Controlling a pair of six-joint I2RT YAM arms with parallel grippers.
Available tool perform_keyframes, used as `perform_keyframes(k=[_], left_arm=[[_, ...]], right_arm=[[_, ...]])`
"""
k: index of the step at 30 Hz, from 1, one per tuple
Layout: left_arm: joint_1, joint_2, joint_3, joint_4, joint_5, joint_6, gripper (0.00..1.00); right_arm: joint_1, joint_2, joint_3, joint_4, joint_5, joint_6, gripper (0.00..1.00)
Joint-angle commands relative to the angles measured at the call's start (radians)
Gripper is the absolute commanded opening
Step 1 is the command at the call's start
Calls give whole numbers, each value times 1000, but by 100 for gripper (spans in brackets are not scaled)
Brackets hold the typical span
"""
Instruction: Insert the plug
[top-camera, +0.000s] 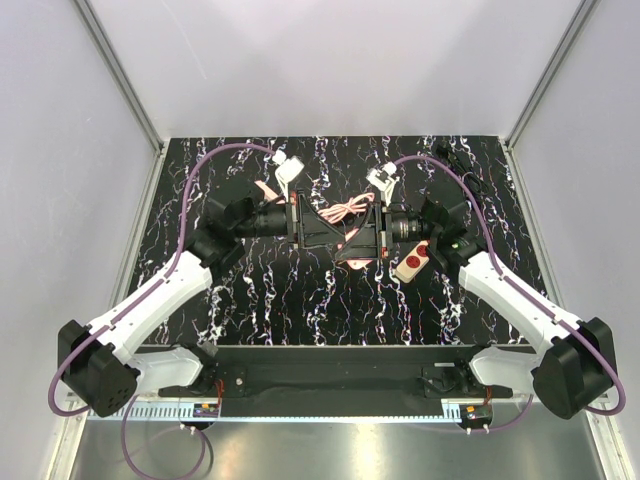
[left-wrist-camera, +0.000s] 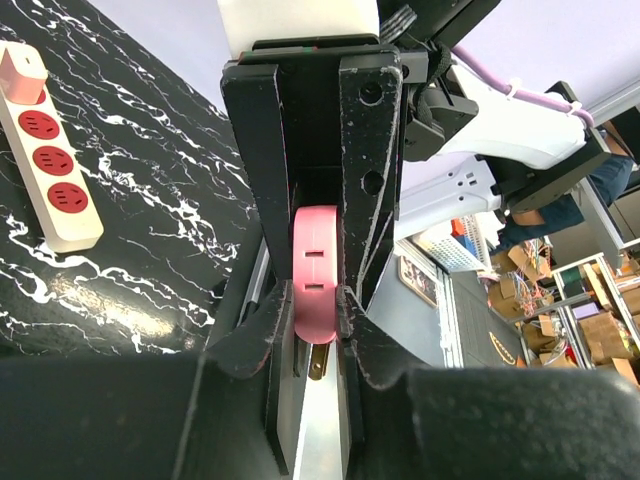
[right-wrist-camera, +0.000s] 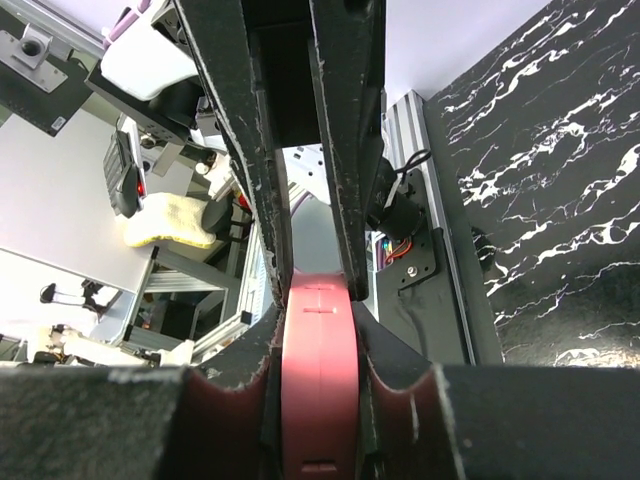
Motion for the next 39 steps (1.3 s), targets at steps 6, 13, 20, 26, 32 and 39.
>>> perform_keyframes(k=[6, 13, 20, 26, 32, 39], left_arm=[[-28, 1, 5, 6, 54, 25, 0], [-28, 3, 2, -38, 75, 54, 0], [-23, -2, 9, -100, 69, 100, 0], [-11, 0, 6, -107, 72, 108, 0], [-3, 4, 9, -101, 75, 103, 0], [-2, 6, 8, -100, 75, 100, 0]], right_arm=[[11, -6, 34, -54, 64, -29, 50], [9, -25, 37, -135, 105, -78, 66], [-5, -48, 46, -212, 115, -129, 62], [-19, -72, 40, -310, 110, -175, 60], [-22, -94, 22, -336, 101, -192, 59], [-22, -100, 11, -341, 87, -197, 51]])
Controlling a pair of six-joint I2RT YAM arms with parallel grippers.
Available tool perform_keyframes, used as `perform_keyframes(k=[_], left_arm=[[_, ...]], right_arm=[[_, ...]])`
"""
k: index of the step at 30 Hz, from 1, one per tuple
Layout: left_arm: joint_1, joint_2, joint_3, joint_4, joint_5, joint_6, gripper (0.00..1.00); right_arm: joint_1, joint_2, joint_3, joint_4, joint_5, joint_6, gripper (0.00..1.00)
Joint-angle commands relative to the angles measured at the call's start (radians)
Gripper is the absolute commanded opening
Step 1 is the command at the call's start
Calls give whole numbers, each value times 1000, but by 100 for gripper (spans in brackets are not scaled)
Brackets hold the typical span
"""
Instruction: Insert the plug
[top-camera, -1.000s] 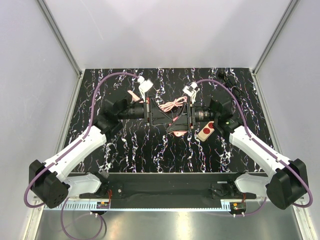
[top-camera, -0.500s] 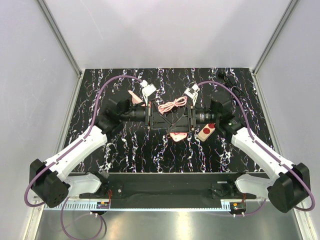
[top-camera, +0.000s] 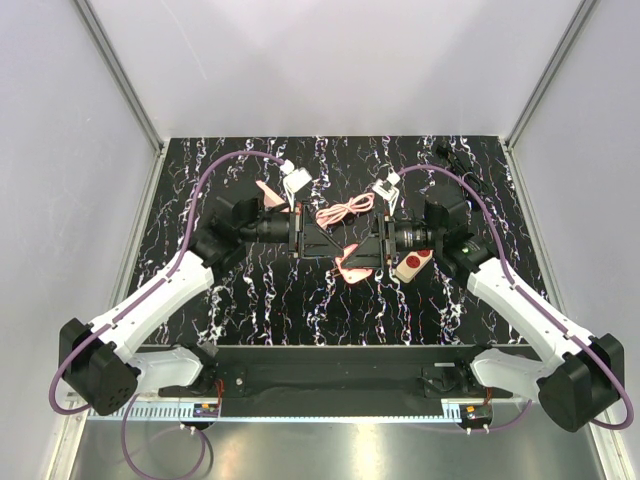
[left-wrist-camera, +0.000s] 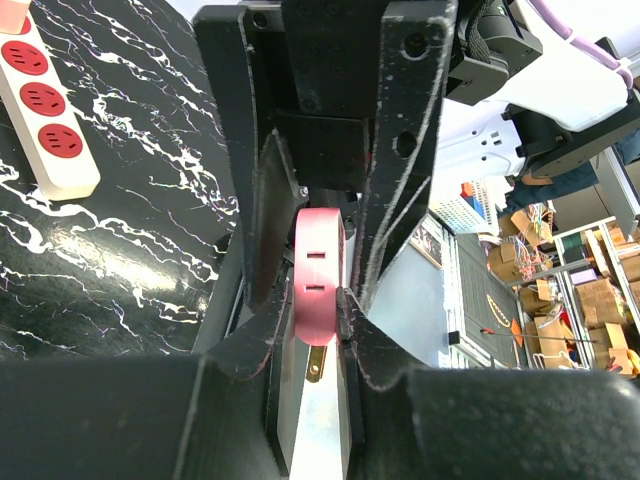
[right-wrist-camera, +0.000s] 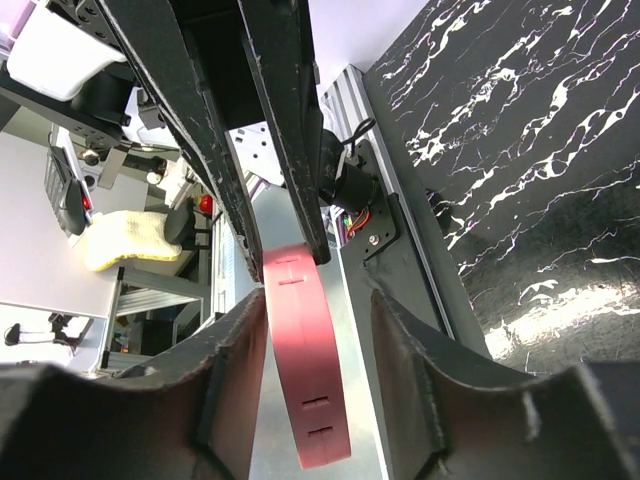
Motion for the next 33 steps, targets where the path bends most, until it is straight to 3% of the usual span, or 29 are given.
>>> perform_keyframes(k=[1, 13, 17, 20, 21, 24, 25, 26, 27, 28, 30, 33], left_arm=[[5, -1, 10, 38, 32, 7, 0], [8, 11, 10, 49, 27, 1, 0], [11, 10, 9, 54, 30, -2, 0], [13, 15, 6, 55, 29, -6, 0], [14, 15, 4, 55, 27, -7, 0], [20, 16, 3, 52, 10, -10, 0], [23, 15, 4, 45, 1, -9, 8], [29, 13, 4, 26, -9, -6, 25], [36, 8, 9, 23, -25, 1, 55], [40, 4, 12, -19, -57, 8, 66], [66, -13, 36, -66, -103, 43, 81], [138, -35, 96, -193, -166, 115, 85]], right_arm=[[-5, -29, 7, -6, -15, -16, 50], [-7, -31, -18, 23, -64, 1, 53], [-5, -31, -21, 34, -64, 3, 40], [-5, -29, -23, 38, -64, 4, 19], [-5, -29, -23, 40, -55, 6, 1], [-7, -26, -26, 38, -31, 10, 0], [-5, -26, -26, 35, -17, 12, 0], [-5, -26, -27, 28, -3, 13, 0], [-5, -23, -27, 23, 26, 16, 0], [-5, -23, -23, 12, 48, 16, 0], [-10, -8, 2, -66, 130, -7, 0], [-40, 18, 40, -233, 242, -46, 0]])
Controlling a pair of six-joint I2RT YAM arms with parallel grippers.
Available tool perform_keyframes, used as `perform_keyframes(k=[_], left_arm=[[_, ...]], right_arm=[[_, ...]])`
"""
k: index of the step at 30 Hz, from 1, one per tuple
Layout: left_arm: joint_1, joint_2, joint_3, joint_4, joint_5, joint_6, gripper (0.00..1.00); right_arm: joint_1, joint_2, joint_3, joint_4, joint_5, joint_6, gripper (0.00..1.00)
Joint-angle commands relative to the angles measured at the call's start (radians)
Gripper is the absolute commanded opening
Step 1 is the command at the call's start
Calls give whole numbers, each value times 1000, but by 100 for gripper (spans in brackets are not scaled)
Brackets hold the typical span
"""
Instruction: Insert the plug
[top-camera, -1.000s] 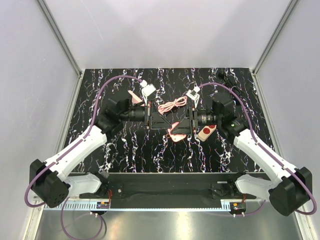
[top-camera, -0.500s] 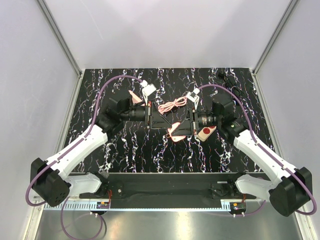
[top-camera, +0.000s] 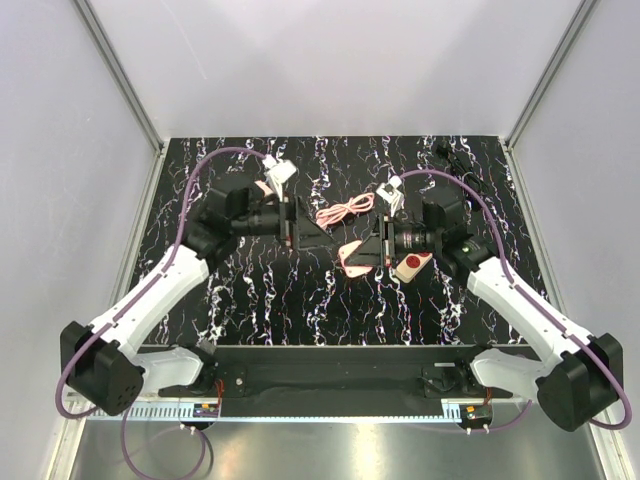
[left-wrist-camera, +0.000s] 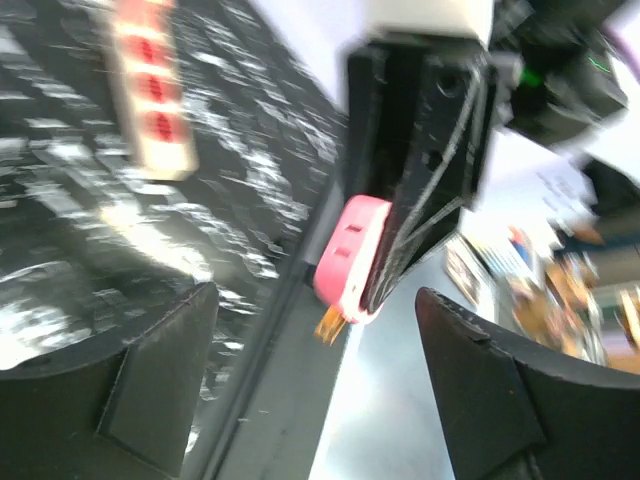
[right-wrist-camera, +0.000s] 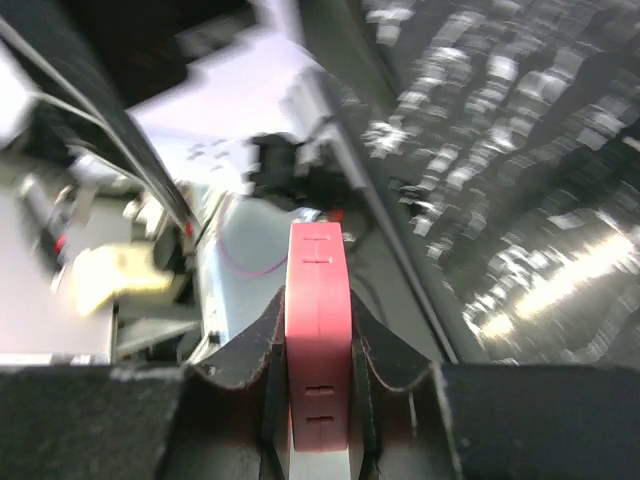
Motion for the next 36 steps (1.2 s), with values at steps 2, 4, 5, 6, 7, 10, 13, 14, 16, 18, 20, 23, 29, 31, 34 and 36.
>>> perform_keyframes(k=[2, 4, 5, 6, 7, 10, 13, 14, 16, 18, 20, 23, 29, 31, 34, 36], left_arm=[[112, -46, 165, -257, -208, 178, 86], [129, -36, 222, -450, -344, 281, 86], [126, -36, 246, -498, -418, 357, 86], [123, -38, 268, -534, -558, 364, 86], [119, -58, 260, -546, -572, 367, 87], [108, -110, 182, -506, -578, 355, 87], [89, -145, 95, -506, -725, 375, 90], [83, -153, 55, -506, -751, 380, 95], [68, -170, 20, -494, -773, 381, 99], [62, -174, -34, -485, -797, 387, 99], [59, -171, -68, -479, -822, 406, 99], [47, -174, -66, -485, -812, 412, 99], [30, -208, -76, -476, -805, 412, 99], [24, -210, -77, -476, -808, 417, 99], [16, -210, -79, -477, -810, 418, 99], [14, -214, -79, -477, -811, 420, 99]], right_arm=[[-62, 37, 115, -350, 281, -101, 0], [-152, 62, 182, -507, 391, -125, 0], [-188, 76, 201, -645, 444, -145, 0], [-225, 108, 231, -696, 525, -150, 0], [-299, 128, 244, -736, 558, -155, 0], [-319, 214, 328, -880, 785, -115, 0], [-323, 295, 399, -908, 891, -46, 0], [-325, 350, 417, -930, 914, -15, 0], [-325, 412, 484, -977, 972, 12, 0], [-325, 496, 552, -1017, 1041, 66, 0], [-325, 551, 578, -1033, 1071, 124, 0], [-325, 611, 604, -1019, 1094, 196, 0], [-325, 725, 630, -984, 1060, 269, 0], [-325, 737, 630, -968, 1055, 281, 0], [-325, 748, 630, -964, 1080, 295, 0], [-325, 754, 627, -953, 1081, 292, 0]])
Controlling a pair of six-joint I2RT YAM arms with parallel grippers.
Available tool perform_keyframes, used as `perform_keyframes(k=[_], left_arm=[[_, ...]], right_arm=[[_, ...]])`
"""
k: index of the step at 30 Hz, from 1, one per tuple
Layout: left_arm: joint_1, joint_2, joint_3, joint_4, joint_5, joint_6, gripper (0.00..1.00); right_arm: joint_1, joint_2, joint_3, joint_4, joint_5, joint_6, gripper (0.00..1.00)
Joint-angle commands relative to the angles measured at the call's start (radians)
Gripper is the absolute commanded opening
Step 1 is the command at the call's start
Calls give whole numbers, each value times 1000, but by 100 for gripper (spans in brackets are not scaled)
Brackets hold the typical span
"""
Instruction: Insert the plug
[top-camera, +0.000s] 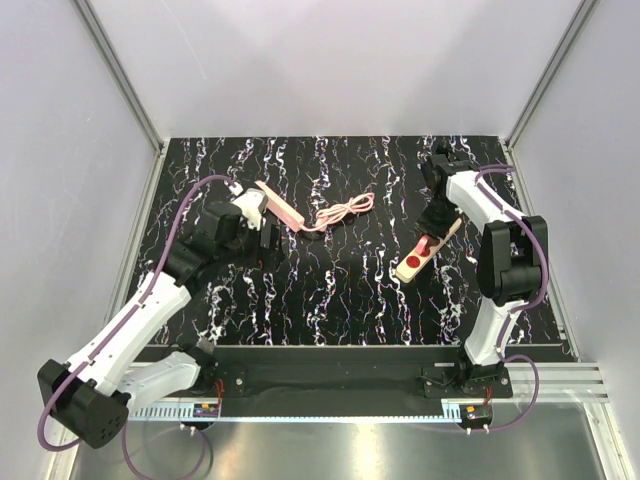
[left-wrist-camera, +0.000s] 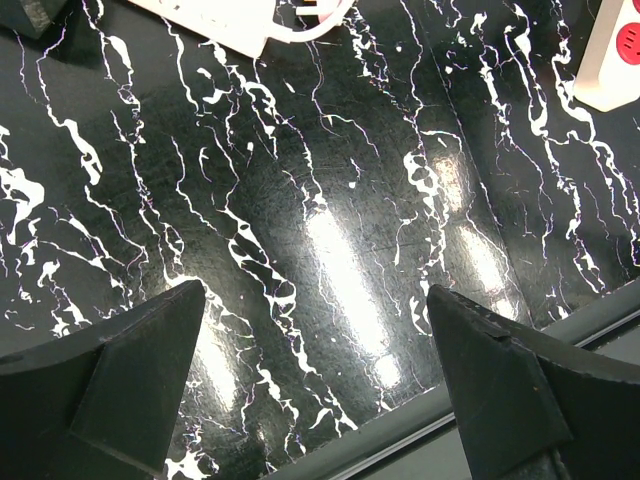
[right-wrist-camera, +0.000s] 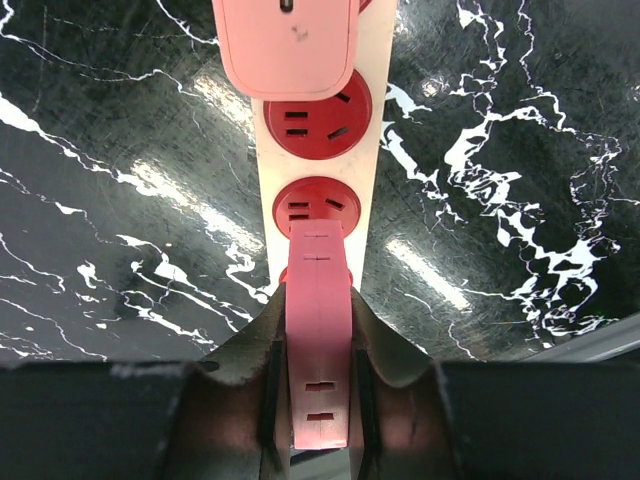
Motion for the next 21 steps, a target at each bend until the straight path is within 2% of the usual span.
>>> perform_keyframes(k=[1, 21], left_arm=[[-7, -23, 2, 44, -26, 19, 99], [-22, -27, -2, 44, -39, 24, 99]], right_arm=[[2, -6, 36, 28, 36, 38, 0], [0, -17, -35, 154, 25, -45, 0]])
